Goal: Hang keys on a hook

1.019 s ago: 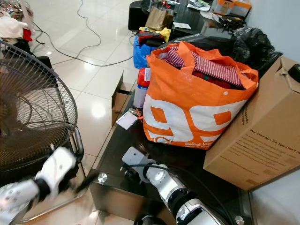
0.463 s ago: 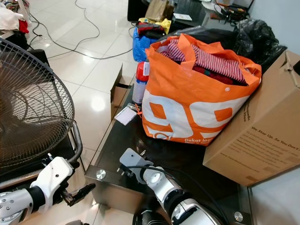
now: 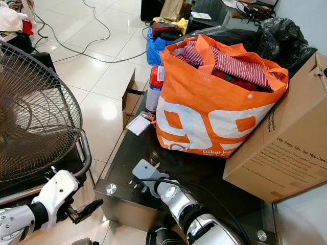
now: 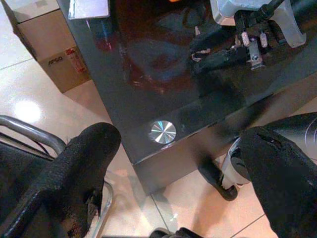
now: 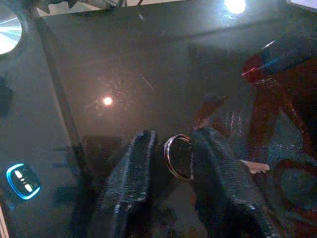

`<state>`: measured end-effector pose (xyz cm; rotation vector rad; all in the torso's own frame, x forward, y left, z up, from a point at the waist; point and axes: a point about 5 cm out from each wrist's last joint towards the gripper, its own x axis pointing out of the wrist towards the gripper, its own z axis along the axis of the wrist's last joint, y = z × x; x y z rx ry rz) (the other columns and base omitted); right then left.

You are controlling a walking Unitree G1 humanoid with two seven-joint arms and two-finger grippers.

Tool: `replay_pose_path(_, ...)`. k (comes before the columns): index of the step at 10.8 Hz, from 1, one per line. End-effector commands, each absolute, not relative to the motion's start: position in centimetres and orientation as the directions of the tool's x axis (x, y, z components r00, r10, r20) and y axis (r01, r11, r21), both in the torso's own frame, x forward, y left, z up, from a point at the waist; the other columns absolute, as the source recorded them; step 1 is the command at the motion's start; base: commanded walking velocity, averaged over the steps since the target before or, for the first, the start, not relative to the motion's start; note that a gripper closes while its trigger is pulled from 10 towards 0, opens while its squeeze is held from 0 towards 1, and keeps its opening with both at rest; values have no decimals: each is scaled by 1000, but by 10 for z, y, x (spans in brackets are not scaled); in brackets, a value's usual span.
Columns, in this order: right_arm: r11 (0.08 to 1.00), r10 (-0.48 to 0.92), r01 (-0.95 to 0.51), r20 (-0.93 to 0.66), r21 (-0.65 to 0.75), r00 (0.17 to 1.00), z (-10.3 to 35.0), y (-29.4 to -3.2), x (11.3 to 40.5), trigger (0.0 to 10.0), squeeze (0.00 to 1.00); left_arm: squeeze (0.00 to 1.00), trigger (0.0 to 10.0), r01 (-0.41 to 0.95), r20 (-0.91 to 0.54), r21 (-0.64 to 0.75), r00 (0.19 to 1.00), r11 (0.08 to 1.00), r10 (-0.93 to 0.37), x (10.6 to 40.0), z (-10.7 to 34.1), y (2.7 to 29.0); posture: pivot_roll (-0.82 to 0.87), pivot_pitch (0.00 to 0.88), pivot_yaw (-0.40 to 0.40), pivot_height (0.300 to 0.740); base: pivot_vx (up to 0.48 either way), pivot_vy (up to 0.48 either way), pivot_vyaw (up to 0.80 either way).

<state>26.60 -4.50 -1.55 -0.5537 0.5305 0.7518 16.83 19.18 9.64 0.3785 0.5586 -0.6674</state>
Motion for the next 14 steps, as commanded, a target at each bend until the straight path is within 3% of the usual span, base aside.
replay_pose_path(1, 614, 444, -736, -646, -285, 621, -19, -57, 268, 471, 0, 0, 10000, 679, -588, 149, 646, 719, -487, 167, 99, 188, 43, 144, -163, 740, 0, 0, 0)
replay_pose_path(7, 628, 445, -718, -620, -299, 647, -10, -62, 279, 471, 0, 0, 10000, 667, -570, 156, 663, 729, -485, 175, 96, 185, 53, 83, -176, 740, 0, 0, 0)
replay_pose_path(10, 655, 432, -692, -600, -304, 673, 0, -70, 292, 0, 0, 0, 10000, 658, -534, 181, 690, 730, -489, 194, 95, 180, 49, 0, -159, 740, 0, 0, 0)
replay_pose_path(12, 672, 440, -680, -581, -293, 685, 5, -74, 297, 0, 0, 0, 10000, 657, -511, 190, 701, 730, -498, 202, 95, 176, 44, 0, -144, 740, 0, 0, 0)
replay_pose_path(14, 763, 479, -630, -525, -147, 703, 17, -86, 306, 0, 0, 0, 10000, 640, -475, 211, 728, 739, -494, 216, 95, 175, 39, 0, -123, 740, 0, 0, 0)
